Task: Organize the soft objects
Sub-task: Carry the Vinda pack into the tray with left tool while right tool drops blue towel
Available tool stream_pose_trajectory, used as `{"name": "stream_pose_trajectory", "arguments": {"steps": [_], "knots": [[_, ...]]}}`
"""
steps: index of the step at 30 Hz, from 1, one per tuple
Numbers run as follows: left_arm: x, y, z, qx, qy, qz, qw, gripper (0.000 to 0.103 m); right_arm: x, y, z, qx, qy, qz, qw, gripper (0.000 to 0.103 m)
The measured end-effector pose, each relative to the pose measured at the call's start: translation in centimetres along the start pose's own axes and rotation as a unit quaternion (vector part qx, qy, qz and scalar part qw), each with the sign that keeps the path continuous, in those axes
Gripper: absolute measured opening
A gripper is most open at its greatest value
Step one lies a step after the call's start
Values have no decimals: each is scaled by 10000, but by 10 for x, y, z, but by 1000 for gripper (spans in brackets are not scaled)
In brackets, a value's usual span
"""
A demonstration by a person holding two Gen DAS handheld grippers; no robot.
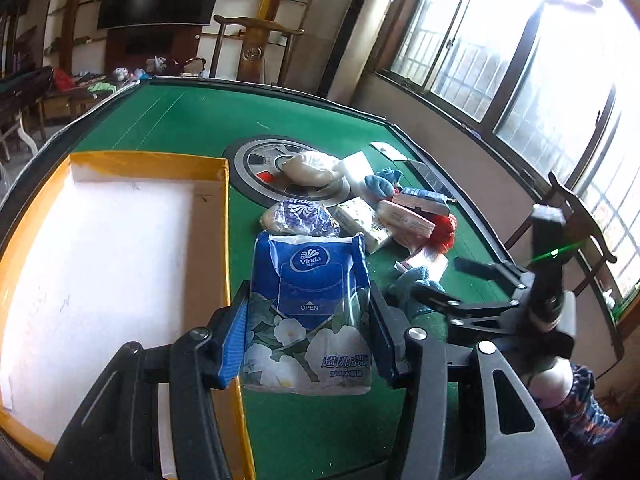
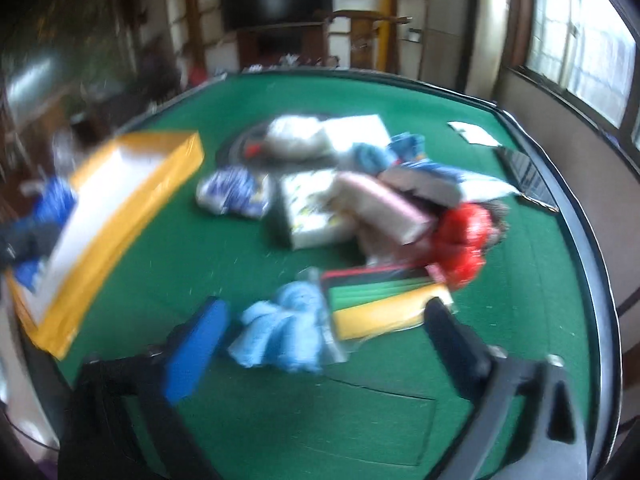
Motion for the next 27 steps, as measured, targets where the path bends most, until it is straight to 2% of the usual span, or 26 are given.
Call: {"name": "stream_pose_trajectory", "arguments": {"steps": [2,4,6,10,15,17,20,24,27], "knots": [[2,3,3,35,24,-33,10000,51,2,-11,6,69,39,153,9999,57],[4,8,11,16,46,-59,10000,51,3,-20,10,143,76,196,9997,55],[4,13,20,-30,139,-106,9998,51,4,-25,15,-53,-5,285,9996,32],[2,27,41,-8,353,-195,9992,51,1,-6,18,-318,-158,243,9991,30],[-12,32,70,-92,449,-179,9988,51,-31,24,39,-1128,-385,19,9929,30],[-21,24,84,-159,489,-64,9987,51,-52,29,59,-1695,-531,88,9841,30],[-40,4,111,-311,645,10,9974,51,-85,15,94,-2304,-689,250,9703,30],[-49,-28,145,-91,1289,169,9915,51,-117,-21,145,-2576,-740,470,9623,30],[-51,-51,163,15,1596,215,9869,51,-130,-56,173,-2314,-662,620,9686,30]]}}
Point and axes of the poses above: each gripper's, at about its wrist camera, not at the fingertips, and y roughly against the way its jaws point, z to its left, x to its underside, the point moved 9 cm from there along -y, roughly the way its jaws point, and after that the axes turned 5 degrees about -y, right-handed, at the moved point
